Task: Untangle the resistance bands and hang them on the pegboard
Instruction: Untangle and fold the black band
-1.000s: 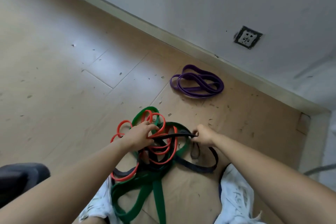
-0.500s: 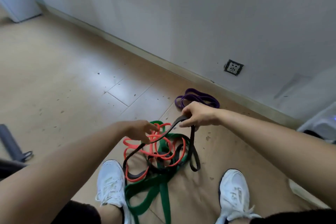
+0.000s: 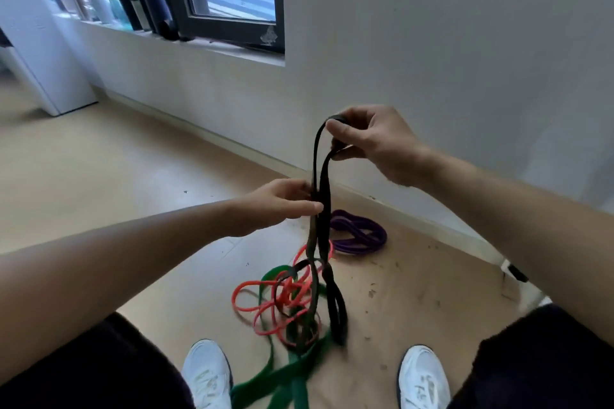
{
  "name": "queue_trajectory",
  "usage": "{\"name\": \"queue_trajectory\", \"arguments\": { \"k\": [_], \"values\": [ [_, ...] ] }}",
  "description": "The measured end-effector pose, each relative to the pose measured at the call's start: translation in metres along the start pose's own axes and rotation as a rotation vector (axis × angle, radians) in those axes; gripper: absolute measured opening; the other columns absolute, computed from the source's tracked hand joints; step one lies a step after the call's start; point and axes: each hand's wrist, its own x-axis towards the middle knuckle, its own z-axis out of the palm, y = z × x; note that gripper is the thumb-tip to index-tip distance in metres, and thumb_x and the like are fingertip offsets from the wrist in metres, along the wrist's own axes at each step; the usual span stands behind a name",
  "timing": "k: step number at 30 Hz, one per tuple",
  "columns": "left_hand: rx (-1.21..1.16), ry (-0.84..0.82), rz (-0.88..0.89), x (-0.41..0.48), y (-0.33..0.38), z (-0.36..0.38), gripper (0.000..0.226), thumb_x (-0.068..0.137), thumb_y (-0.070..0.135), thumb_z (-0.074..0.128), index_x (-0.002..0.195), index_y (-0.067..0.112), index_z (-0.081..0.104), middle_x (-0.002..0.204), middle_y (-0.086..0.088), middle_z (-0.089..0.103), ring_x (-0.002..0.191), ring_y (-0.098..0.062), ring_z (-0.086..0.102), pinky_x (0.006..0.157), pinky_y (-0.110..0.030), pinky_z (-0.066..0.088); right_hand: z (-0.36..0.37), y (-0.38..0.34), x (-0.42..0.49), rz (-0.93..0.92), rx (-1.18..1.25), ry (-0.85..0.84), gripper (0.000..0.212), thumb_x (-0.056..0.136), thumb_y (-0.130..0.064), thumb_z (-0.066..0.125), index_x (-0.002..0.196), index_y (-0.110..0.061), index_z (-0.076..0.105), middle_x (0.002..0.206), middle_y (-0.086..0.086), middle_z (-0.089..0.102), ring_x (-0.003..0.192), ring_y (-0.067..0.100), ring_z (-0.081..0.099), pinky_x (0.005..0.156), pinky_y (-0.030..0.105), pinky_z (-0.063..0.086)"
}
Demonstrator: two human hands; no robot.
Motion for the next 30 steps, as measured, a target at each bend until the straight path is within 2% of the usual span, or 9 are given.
{"name": "queue_trajectory", "arguments": {
  "k": [6, 10, 12, 16, 19, 22, 24, 27, 30],
  "values": [
    [-0.128, 0.062, 0.087, 0.019, 0.017, 0.006, 0.034, 0.101, 0.016, 0.061, 0.131, 0.002, 0.056, 0.122, -0.020, 0.071, 0.115, -0.033, 0.069, 0.107, -0.047, 0.051, -0.024, -0.005, -0.003, 0.019, 0.222, 0.110, 0.021, 0.096, -0.008, 0.063, 0.112, 0.006, 0.063, 0.086, 0.013, 0.063, 0.081, 0.022, 0.068, 0.073, 0.032, 0.062],
    [-0.098, -0.018, 0.086, 0.035, 0.012, 0.008, 0.028, 0.102, 0.019, 0.059, 0.129, 0.014, 0.064, 0.119, -0.015, 0.071, 0.109, -0.026, 0.070, 0.091, -0.029, 0.055, -0.037, 0.011, -0.003, 0.080, 0.302, 0.107, 0.022, 0.097, -0.005, 0.061, 0.116, 0.006, 0.063, 0.089, 0.015, 0.063, 0.084, 0.024, 0.069, 0.075, 0.032, 0.062],
    [-0.099, -0.023, 0.084, 0.045, 0.008, 0.009, 0.022, 0.100, 0.016, 0.061, 0.120, 0.011, 0.069, 0.114, -0.011, 0.070, 0.104, -0.020, 0.068, 0.092, -0.029, 0.055, -0.044, 0.023, -0.003, 0.124, 0.314, 0.097, 0.021, 0.096, -0.005, 0.061, 0.115, 0.005, 0.064, 0.090, 0.014, 0.064, 0.086, 0.025, 0.068, 0.074, 0.031, 0.062],
    [-0.155, 0.017, 0.082, 0.056, -0.001, -0.001, 0.023, 0.099, 0.009, 0.061, 0.116, -0.006, 0.064, 0.108, -0.022, 0.072, 0.102, -0.026, 0.070, 0.097, -0.033, 0.056, -0.062, 0.044, 0.000, 0.174, 0.288, 0.116, 0.020, 0.093, -0.002, 0.063, 0.112, 0.003, 0.066, 0.093, 0.016, 0.064, 0.087, 0.026, 0.069, 0.074, 0.033, 0.062],
    [-0.133, 0.098, 0.080, 0.060, -0.004, -0.013, 0.022, 0.098, 0.011, 0.062, 0.114, -0.004, 0.068, 0.094, -0.013, 0.072, 0.092, -0.023, 0.071, 0.092, -0.034, 0.057, -0.073, 0.058, 0.003, 0.234, 0.277, 0.129, 0.018, 0.089, 0.000, 0.065, 0.107, 0.002, 0.067, 0.090, 0.018, 0.064, 0.088, 0.028, 0.069, 0.074, 0.033, 0.062],
    [-0.046, 0.190, 0.118, 0.062, -0.003, -0.023, 0.020, 0.091, 0.017, 0.073, 0.109, 0.009, 0.074, 0.084, 0.001, 0.070, 0.082, -0.011, 0.066, 0.081, -0.022, 0.054, -0.078, 0.067, 0.006, 0.273, 0.282, 0.092, 0.020, 0.083, 0.000, 0.068, 0.103, 0.000, 0.069, 0.091, 0.017, 0.067, 0.090, 0.029, 0.070, 0.077, 0.033, 0.062],
    [0.024, 0.248, 0.151, 0.062, -0.003, -0.027, 0.015, 0.088, 0.018, 0.077, 0.104, 0.016, 0.076, 0.077, 0.010, 0.068, 0.075, -0.004, 0.061, 0.072, -0.015, 0.048, -0.080, 0.071, 0.009, 0.286, 0.268, 0.079, 0.018, 0.087, 0.006, 0.066, 0.103, 0.000, 0.069, 0.095, 0.015, 0.066, 0.091, 0.027, 0.072, 0.079, 0.032, 0.062],
    [0.070, 0.327, 0.186, 0.060, -0.003, -0.032, 0.013, 0.089, 0.020, 0.076, 0.102, 0.023, 0.077, 0.077, 0.009, 0.069, 0.075, -0.006, 0.061, 0.073, -0.019, 0.050, -0.081, 0.074, 0.010, 0.317, 0.118, 0.024, 0.019, 0.089, 0.007, 0.067, 0.105, -0.001, 0.069, 0.103, 0.018, 0.067, 0.097, 0.029, 0.072, 0.085, 0.033, 0.062],
    [0.036, 0.327, 0.186, 0.056, 0.003, -0.035, 0.015, 0.092, 0.022, 0.073, 0.106, 0.023, 0.078, 0.082, 0.007, 0.071, 0.079, -0.008, 0.063, 0.077, -0.025, 0.053, -0.078, 0.073, 0.007, 0.344, -0.391, -0.163, 0.023, 0.090, -0.004, 0.073, 0.112, -0.006, 0.070, 0.110, 0.012, 0.072, 0.104, 0.025, 0.071, 0.090, 0.033, 0.061]
  ]
}}
